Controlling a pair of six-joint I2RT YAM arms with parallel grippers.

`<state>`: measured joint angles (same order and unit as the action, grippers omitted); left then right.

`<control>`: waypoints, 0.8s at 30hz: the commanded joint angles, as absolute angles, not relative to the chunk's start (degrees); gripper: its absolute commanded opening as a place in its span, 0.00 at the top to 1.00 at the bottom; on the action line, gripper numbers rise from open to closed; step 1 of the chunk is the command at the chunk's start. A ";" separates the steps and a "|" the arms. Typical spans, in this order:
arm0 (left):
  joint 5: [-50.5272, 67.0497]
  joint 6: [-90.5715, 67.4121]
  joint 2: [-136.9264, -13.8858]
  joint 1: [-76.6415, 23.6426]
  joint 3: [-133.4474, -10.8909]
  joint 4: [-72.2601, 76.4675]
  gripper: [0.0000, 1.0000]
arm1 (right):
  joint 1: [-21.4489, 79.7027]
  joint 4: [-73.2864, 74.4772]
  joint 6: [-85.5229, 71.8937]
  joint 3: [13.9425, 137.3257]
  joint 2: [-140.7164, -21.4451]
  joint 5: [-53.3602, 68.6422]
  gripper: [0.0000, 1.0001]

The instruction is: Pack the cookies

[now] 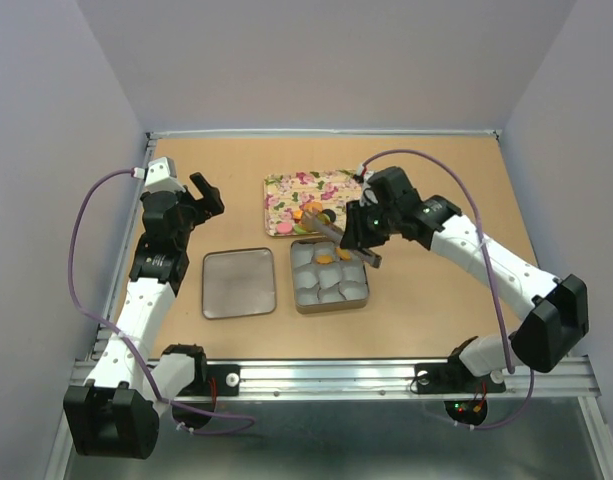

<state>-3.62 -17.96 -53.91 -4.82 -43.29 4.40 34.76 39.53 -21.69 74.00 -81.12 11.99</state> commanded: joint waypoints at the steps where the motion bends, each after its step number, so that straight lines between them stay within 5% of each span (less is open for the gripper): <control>1: -4.13 -18.72 -53.70 -5.19 -45.53 5.45 0.01 | 39.11 34.81 -26.19 69.71 -78.31 14.33 0.69; 24: -4.22 -18.11 -53.09 -5.10 -45.53 5.18 0.02 | 45.44 30.76 -30.32 62.93 -76.91 10.73 0.70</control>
